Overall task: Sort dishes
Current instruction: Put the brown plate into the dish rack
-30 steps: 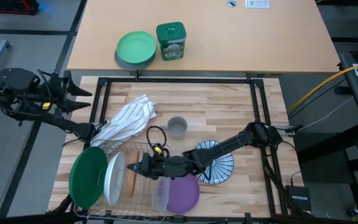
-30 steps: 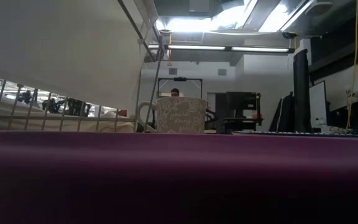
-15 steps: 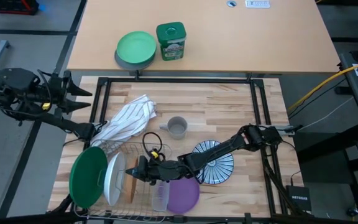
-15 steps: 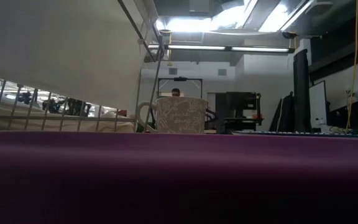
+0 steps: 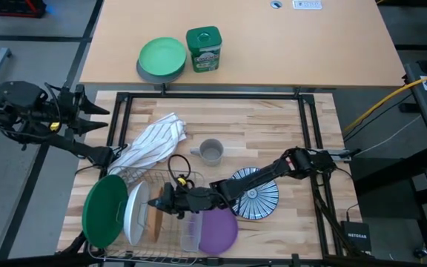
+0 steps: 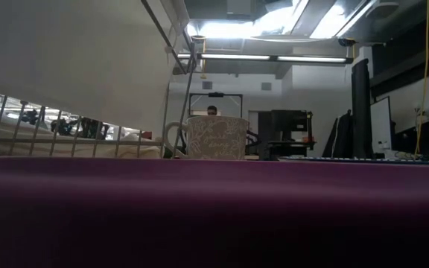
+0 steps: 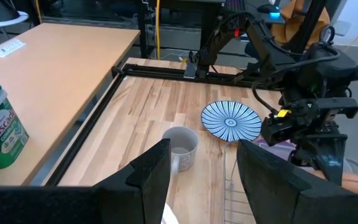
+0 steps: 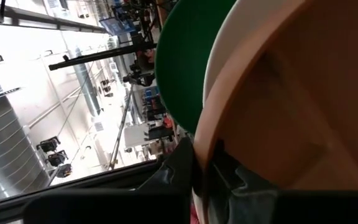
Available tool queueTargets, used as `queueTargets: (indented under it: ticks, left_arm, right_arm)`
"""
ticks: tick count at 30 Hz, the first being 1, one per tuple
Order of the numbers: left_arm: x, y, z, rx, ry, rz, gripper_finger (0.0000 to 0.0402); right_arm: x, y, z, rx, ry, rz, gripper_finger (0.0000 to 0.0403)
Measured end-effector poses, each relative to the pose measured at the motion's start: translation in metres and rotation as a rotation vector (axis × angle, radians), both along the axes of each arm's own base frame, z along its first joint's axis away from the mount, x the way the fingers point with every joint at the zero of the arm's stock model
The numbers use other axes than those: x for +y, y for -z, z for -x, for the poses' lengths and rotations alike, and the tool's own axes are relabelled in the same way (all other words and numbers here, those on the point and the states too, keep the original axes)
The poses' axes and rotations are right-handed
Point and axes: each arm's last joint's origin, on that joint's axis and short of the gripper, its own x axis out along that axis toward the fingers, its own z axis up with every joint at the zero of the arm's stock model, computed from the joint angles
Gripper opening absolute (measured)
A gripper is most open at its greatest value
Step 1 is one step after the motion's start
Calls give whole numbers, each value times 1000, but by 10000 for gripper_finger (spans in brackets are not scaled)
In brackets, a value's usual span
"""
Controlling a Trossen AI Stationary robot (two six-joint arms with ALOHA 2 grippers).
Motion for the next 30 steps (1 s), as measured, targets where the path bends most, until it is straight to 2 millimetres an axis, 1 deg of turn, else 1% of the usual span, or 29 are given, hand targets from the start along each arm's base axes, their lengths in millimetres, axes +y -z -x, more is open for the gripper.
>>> queueTargets:
  ticks: [5, 9, 11, 14, 19, 22, 30]
  left_arm:
    - [0, 0, 0, 1, 0, 1, 172]
    - [0, 0, 0, 0, -1, 3, 172]
    - [0, 0, 0, 1, -1, 2, 172]
    - [0, 0, 0, 1, -1, 3, 172]
    - [0, 0, 0, 1, -1, 3, 172]
    - [0, 0, 0, 1, -1, 3, 172]
    - [0, 0, 0, 1, -2, 4, 172]
  right_arm:
    - [-2, 6, -5, -31, 2, -33, 17]
    - [0, 20, -7, 7, -6, -18, 17]
    - [0, 20, -7, 2, -9, -21, 16]
    - [1, 13, -5, -1, -31, -33, 17]
    - [0, 22, -5, 70, -40, -21, 17]
    - [0, 23, -5, 84, -35, -15, 32]
    - [0, 24, -4, 91, -11, -12, 93]
